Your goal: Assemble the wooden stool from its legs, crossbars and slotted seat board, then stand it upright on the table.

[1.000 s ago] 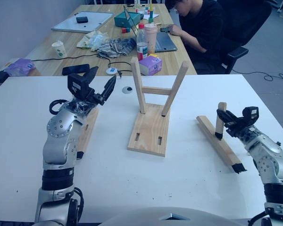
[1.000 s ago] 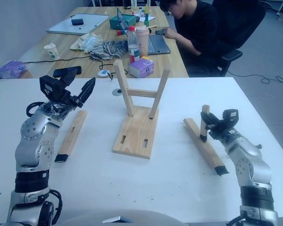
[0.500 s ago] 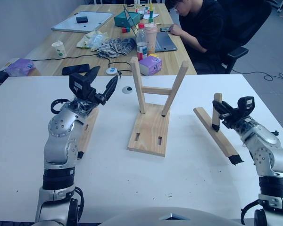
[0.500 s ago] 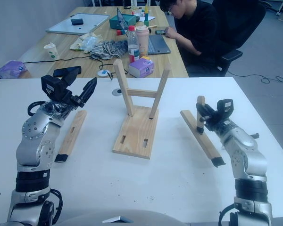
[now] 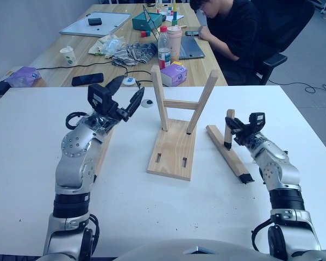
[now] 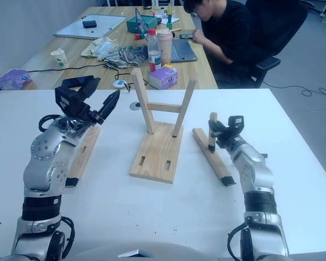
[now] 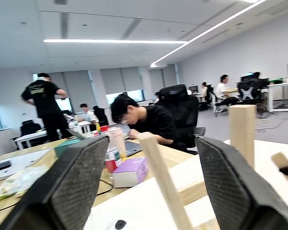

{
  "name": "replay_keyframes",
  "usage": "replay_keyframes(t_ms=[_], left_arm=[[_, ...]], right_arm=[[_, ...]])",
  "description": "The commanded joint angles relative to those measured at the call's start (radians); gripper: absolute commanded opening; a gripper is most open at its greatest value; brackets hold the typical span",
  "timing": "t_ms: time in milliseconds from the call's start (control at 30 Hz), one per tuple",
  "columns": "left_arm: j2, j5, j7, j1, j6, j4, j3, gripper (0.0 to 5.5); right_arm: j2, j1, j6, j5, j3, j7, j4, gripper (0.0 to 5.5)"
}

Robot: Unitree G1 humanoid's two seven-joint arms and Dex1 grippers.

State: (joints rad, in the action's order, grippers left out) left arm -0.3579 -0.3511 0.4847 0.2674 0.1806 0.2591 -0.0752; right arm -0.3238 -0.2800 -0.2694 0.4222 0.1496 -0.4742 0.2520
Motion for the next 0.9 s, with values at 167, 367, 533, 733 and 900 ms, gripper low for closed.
replay_keyframes(t_ms=[167,367,533,733,900], left_arm=[[-0.017,-0.005,0.032,0.022,0.022,-0.003,0.001,3.29],[-0.01,0.004,0.026,0.017,0.014,-0.004,-0.001,3.29],[-0.007,0.005,0.017,0.013,0.013,0.0,-0.005,3.29],[-0.006,0.006,0.009,0.01,0.013,0.003,-0.008,3.29],[-0.002,0.008,-0.005,-0.007,0.016,0.021,-0.013,3.29]], right_arm=[[-0.007,0.038,0.059,-0.088,-0.038,-0.013,-0.012,0.4],[-0.027,0.061,0.041,-0.095,-0.038,-0.033,-0.069,1.01],[-0.031,0.064,0.015,-0.1,-0.037,-0.037,-0.103,1.82],[-0.054,0.02,-0.063,-0.123,-0.042,-0.034,-0.145,1.88],[-0.141,-0.068,-0.283,-0.167,-0.086,-0.026,-0.222,1.88]])
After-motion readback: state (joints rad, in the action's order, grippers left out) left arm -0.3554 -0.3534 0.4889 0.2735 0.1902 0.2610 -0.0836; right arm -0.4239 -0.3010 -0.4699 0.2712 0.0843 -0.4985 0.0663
